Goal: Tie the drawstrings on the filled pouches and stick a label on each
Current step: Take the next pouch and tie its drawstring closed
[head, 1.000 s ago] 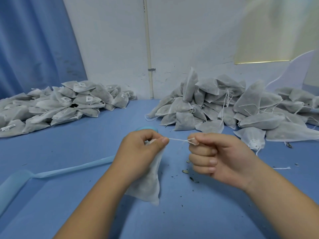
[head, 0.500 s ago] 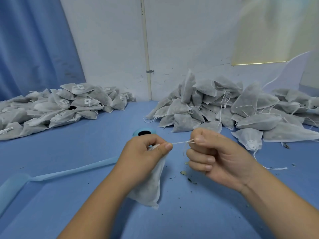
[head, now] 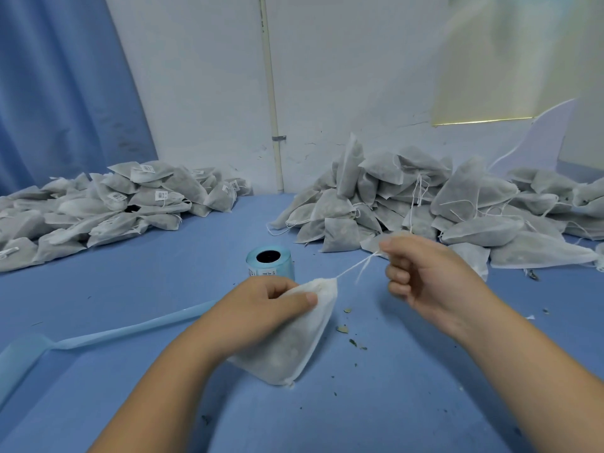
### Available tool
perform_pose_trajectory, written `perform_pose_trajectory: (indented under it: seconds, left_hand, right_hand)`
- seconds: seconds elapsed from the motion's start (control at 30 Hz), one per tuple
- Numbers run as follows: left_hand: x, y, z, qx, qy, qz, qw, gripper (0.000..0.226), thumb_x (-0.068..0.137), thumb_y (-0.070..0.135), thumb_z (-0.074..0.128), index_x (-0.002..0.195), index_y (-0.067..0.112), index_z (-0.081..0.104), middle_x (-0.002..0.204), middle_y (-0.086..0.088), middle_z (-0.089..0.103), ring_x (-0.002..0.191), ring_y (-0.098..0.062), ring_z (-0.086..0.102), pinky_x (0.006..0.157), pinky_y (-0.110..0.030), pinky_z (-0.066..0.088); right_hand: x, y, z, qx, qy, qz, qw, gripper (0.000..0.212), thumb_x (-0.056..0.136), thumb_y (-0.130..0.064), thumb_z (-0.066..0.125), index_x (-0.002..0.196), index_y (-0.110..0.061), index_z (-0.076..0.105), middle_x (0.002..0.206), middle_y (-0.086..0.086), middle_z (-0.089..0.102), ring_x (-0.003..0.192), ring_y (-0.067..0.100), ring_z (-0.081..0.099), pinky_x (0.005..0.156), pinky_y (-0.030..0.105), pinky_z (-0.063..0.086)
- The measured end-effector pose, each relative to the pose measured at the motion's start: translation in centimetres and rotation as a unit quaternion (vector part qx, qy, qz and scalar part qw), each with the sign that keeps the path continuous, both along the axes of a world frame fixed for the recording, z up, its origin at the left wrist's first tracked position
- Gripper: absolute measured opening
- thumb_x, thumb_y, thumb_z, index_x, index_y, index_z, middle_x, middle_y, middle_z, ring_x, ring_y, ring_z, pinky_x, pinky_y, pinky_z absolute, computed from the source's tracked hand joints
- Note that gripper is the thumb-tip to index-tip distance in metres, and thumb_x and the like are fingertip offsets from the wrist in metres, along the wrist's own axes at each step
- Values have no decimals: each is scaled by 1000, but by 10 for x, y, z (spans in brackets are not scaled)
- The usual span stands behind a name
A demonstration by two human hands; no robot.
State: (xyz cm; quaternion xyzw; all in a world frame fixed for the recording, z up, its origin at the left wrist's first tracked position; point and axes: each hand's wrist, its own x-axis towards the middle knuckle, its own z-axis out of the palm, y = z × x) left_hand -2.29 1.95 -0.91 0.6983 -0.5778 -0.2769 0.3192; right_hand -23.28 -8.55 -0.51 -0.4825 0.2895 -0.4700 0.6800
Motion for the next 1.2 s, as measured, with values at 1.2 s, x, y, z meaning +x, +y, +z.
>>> perform_pose_trajectory:
  seconds: [1.2]
  left_hand:
    - [63, -8, -5, -120, 397, 327, 849, 15, 82, 16, 62, 95, 9, 60, 85, -13, 65, 74, -30, 66, 83, -54, 54]
  right_hand:
    - [36, 37, -38, -405, 365, -7, 838, 20, 86, -14, 64, 90, -33, 69, 86, -14, 61, 72, 11, 56, 67, 11, 40]
